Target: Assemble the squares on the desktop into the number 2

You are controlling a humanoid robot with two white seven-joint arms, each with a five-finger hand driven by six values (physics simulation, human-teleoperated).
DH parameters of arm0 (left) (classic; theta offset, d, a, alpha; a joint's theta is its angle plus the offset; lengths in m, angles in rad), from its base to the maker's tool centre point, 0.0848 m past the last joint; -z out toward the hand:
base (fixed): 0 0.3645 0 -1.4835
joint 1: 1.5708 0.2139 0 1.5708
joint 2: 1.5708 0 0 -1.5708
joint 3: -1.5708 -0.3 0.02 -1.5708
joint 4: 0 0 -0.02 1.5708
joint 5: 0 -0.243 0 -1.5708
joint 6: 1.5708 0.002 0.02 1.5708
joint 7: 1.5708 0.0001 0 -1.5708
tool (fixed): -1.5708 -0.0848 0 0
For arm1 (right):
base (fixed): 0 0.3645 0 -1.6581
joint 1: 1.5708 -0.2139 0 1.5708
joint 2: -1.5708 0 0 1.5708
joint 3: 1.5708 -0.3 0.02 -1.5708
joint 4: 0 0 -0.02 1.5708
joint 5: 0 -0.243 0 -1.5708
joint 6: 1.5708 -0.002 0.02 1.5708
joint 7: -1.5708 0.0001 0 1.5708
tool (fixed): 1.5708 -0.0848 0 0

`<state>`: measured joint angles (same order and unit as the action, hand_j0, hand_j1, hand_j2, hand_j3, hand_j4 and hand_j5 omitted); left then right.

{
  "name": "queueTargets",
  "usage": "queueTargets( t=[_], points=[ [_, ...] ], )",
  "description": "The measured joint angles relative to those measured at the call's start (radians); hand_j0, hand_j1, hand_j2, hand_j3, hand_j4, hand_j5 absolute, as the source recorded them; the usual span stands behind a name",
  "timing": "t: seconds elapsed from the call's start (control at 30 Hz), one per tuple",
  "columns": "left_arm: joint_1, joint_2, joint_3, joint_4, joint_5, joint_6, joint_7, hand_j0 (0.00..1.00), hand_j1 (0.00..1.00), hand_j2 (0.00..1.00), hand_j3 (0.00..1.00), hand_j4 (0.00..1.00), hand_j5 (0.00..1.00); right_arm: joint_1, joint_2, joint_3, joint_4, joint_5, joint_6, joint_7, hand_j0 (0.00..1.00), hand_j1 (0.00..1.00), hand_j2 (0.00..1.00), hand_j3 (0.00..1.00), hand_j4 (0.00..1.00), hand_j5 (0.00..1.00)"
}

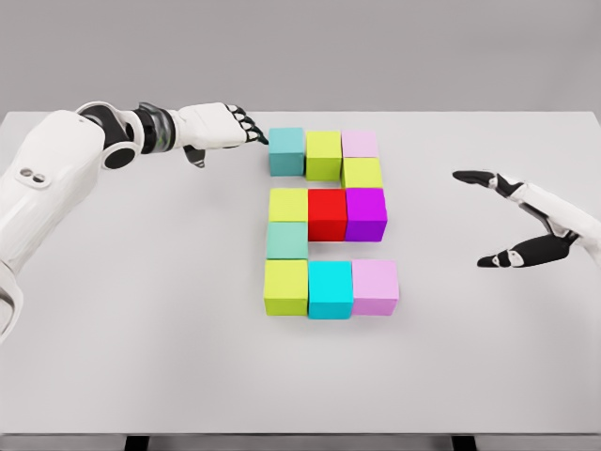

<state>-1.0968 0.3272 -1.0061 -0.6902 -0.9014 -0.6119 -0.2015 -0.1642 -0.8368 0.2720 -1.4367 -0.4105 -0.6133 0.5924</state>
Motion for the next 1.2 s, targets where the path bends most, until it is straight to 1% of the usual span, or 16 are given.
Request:
queueTargets(
  t=[0.07, 0.2, 0.3, 0.5, 0.53, 0.6, 0.7, 0.77, 0.87, 1.03, 1.2],
  points=[
    [0.0, 0.0, 0.0, 0.003, 0.0, 0.0, 0.0, 1.0, 1.0, 1.0, 1.0, 1.0, 1.0, 0.025, 0.034, -0.025, 0.025, 0.025, 0.0, -0.001, 1.0, 1.0, 1.0, 1.0, 1.0, 1.0],
    [0.0, -0.001, 0.0, 0.006, 0.0, 0.0, 0.0, 1.0, 1.0, 1.0, 1.0, 1.0, 1.0, 0.032, 0.074, -0.056, 0.044, 0.044, 0.0, -0.002, 1.0, 1.0, 1.0, 1.0, 1.0, 1.0],
    [0.0, -0.001, 0.0, 0.008, 0.0, 0.0, 0.0, 1.0, 1.0, 1.0, 1.0, 1.0, 1.0, 0.043, 0.085, -0.063, 0.049, 0.051, 0.0, -0.002, 1.0, 1.0, 1.0, 1.0, 1.0, 1.0],
    [0.0, 0.001, 0.0, 0.007, 0.002, 0.0, 0.0, 1.0, 1.0, 1.0, 1.0, 1.0, 1.0, 0.043, 0.093, -0.067, 0.05, 0.053, 0.0, -0.002, 1.0, 1.0, 1.0, 1.0, 1.0, 1.0],
    [0.003, 0.004, 0.004, 0.007, 0.002, 0.0, 0.0, 1.0, 1.0, 1.0, 1.0, 1.0, 1.0, 0.043, 0.094, -0.067, 0.05, 0.053, 0.0, -0.002, 1.0, 1.0, 1.0, 1.0, 1.0, 1.0],
    [0.011, 0.018, 0.034, 0.004, 0.006, 0.0, 0.0, 1.0, 1.0, 1.0, 1.0, 1.0, 1.0, 0.043, 0.096, -0.067, 0.05, 0.054, 0.0, -0.003, 1.0, 1.0, 1.0, 1.0, 1.0, 1.0],
    [0.014, 0.085, 0.08, -0.02, 0.012, 0.0, 0.001, 1.0, 1.0, 1.0, 1.0, 1.0, 1.0, 0.041, 0.097, -0.068, 0.051, 0.054, 0.0, -0.003, 1.0, 1.0, 1.0, 1.0, 1.0, 1.0],
    [0.026, 0.141, 0.111, -0.034, 0.014, 0.0, 0.001, 1.0, 1.0, 1.0, 1.0, 1.0, 1.0, 0.041, 0.098, -0.067, 0.05, 0.054, 0.0, -0.003, 1.0, 1.0, 1.0, 1.0, 1.0, 1.0],
    [0.064, 0.219, 0.146, -0.055, 0.021, 0.0, 0.002, 1.0, 1.0, 1.0, 1.0, 1.0, 1.0, 0.041, 0.099, -0.067, 0.049, 0.054, 0.0, -0.003, 1.0, 1.0, 1.0, 1.0, 1.0, 1.0],
    [0.11, 0.331, 0.166, -0.078, 0.084, 0.0, 0.002, 1.0, 1.0, 1.0, 1.0, 1.0, 1.0, 0.041, 0.1, -0.066, 0.047, 0.054, 0.0, -0.003, 1.0, 1.0, 1.0, 1.0, 1.0, 1.0],
    [0.114, 0.377, 0.174, -0.086, 0.114, 0.0, 0.002, 1.0, 1.0, 1.0, 1.0, 1.0, 1.0, 0.041, 0.099, -0.067, 0.048, 0.054, 0.0, -0.003, 1.0, 1.0, 1.0, 1.0, 1.0, 1.0]
  ],
)
